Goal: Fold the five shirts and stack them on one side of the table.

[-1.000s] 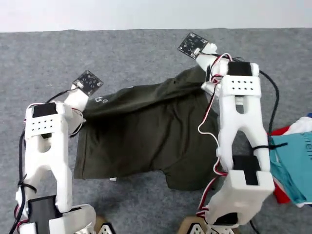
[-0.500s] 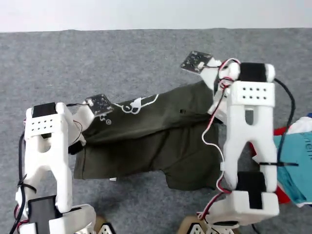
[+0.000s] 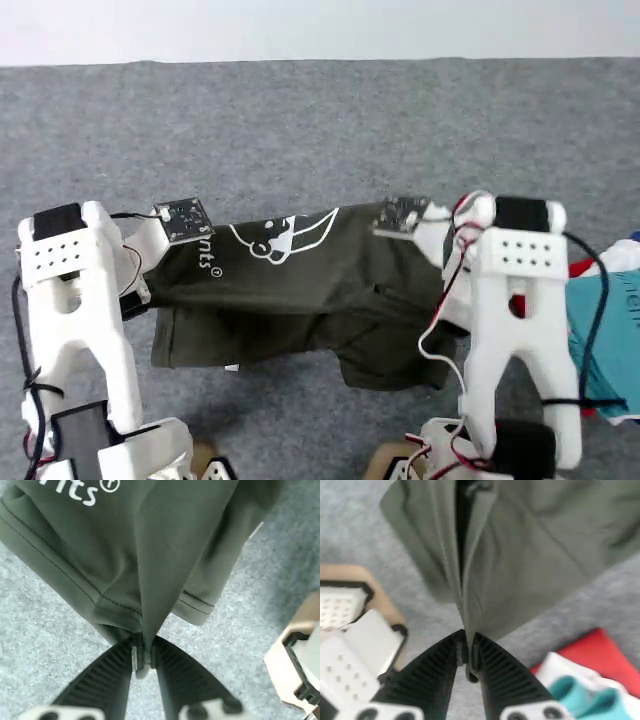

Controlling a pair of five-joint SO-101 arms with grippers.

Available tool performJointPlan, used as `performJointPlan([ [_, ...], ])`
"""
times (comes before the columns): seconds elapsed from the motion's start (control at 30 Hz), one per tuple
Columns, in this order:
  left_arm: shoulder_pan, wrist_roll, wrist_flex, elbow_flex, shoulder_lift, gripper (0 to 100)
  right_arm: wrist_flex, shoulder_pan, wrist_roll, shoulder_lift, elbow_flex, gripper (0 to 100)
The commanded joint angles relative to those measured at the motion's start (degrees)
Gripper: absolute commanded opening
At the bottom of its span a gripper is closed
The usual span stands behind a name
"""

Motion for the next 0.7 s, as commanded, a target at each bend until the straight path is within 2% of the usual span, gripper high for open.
performJointPlan([
  [0.0,-0.3,-0.7,1.1,0.1,-0.2,0,-0.5,0.6,1.0,-3.8,2.6,0.9],
  [0.27,0.4,-2.0,1.0,5.2,-0.3,0,-4.4,-1.9,1.0,-4.4,8.6,1.4],
  [0.33,0.3,-2.0,1.0,5.2,-0.3,1,-5.1,-1.8,1.0,-4.1,8.6,5.1],
  [0.5,0.1,0.3,1.0,4.9,-0.9,10,-4.6,-1.8,0.8,-4.5,8.4,23.6],
  [0.67,0.2,-2.5,1.3,4.9,-0.9,10,-4.5,-1.8,0.8,-4.6,8.4,24.3],
])
